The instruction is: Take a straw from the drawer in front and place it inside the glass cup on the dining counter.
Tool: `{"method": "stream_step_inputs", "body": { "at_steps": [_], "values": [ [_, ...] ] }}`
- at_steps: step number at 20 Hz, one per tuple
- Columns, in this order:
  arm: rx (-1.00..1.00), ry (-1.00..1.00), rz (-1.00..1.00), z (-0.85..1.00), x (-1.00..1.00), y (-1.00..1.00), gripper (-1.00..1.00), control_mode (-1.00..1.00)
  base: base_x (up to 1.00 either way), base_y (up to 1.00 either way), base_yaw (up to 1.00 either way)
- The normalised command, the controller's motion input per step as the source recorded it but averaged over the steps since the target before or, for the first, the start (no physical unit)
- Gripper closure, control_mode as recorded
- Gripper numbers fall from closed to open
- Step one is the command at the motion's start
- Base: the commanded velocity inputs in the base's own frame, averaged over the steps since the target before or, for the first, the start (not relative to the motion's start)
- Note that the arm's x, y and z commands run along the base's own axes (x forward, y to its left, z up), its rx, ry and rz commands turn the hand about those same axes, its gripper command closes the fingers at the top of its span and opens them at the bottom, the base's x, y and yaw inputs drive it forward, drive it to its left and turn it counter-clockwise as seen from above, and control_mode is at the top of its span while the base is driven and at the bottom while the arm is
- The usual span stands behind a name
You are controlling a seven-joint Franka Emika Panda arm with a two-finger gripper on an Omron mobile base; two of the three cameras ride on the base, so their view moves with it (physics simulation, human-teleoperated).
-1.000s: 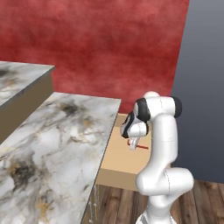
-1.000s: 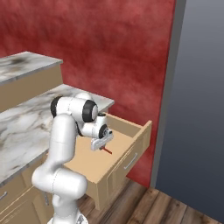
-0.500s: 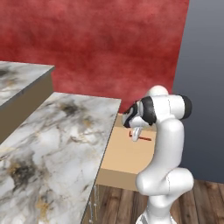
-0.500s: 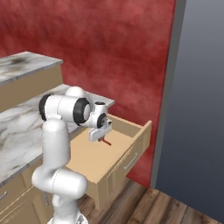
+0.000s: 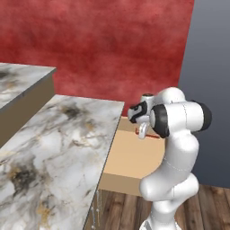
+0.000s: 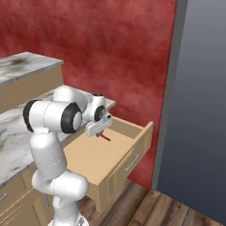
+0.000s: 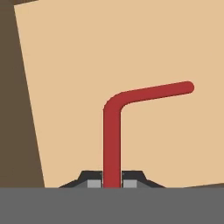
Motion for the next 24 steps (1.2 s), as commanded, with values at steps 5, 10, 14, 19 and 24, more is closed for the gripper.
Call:
{"method": "stream_step_inputs", "body": {
  "at_steps": [5, 10, 14, 19, 24],
  "values": [
    [0.0, 0.0, 0.0, 0.59, -0.34, 0.0, 1.0, -1.0, 0.0, 0.0, 0.0],
    [0.0, 0.0, 0.0, 0.56, -0.32, 0.0, 1.0, -1.0, 0.0, 0.0, 0.0],
    [0.0, 0.0, 0.0, 0.5, -0.28, 0.0, 1.0, -1.0, 0.0, 0.0, 0.0],
    [0.0, -0.01, 0.0, 0.48, -0.29, 0.0, 1.0, -1.0, 0.0, 0.0, 0.0],
    [0.0, -0.06, -0.01, 0.51, -0.37, 0.0, 1.0, -1.0, 0.0, 0.0, 0.0]
  ]
}}
